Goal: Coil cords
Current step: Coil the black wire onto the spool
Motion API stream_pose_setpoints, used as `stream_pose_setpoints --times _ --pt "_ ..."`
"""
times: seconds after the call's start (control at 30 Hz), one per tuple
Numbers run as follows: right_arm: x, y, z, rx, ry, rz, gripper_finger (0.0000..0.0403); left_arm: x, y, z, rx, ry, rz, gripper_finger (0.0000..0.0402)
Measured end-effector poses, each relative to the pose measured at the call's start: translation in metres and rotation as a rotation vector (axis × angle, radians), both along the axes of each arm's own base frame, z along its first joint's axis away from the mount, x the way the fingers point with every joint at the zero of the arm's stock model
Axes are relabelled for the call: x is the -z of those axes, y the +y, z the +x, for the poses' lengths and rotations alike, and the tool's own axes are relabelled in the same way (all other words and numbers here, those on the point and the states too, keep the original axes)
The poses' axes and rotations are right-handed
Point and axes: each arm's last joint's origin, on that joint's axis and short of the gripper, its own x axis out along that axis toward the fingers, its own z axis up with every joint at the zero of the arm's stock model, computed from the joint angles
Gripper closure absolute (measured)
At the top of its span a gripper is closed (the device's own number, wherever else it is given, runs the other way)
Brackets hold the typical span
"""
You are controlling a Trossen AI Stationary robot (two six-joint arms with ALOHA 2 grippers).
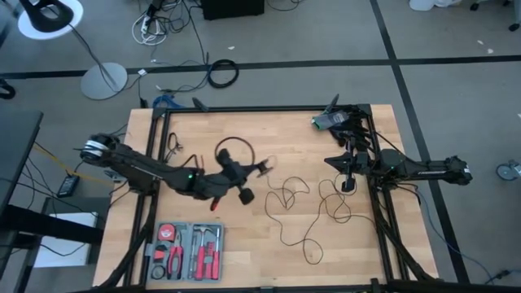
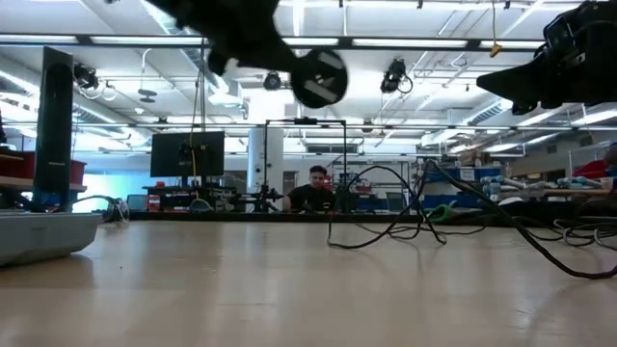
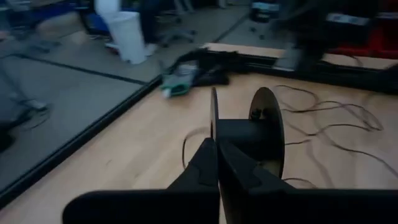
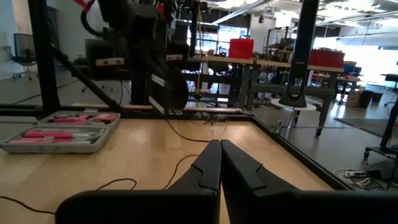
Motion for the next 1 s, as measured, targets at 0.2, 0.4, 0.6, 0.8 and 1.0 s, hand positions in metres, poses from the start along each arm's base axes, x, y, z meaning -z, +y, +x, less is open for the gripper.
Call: stream_pose_setpoints --times 0.2,0.4,0.6,0.8,1.0 --pt "0.000 0.000 0.000 0.000 -0.001 0.000 0.0394 0.038 -0.010 -0.030 -0.020 -0.070 -0.098 0.0401" --pt "0.000 0.000 0.000 0.000 -0.002 0.000 0.0394 0.064 -0.019 -0.051 -0.027 -0.125 -0.151 0.0401" --pt "0.000 0.000 0.000 0.001 -0.002 0.000 0.0394 0.070 -0.020 -0.057 -0.036 -0.113 -0.132 0.0401" --pt "0.000 0.000 0.000 0.001 -0.002 0.000 0.0394 0.070 -0.018 -0.056 -0.032 -0.094 -0.096 0.0401" --pt "0.000 0.000 0.000 0.000 -0.003 0.000 0.0394 0.070 -0.021 -0.057 -0.044 -0.109 -0.106 0.0401"
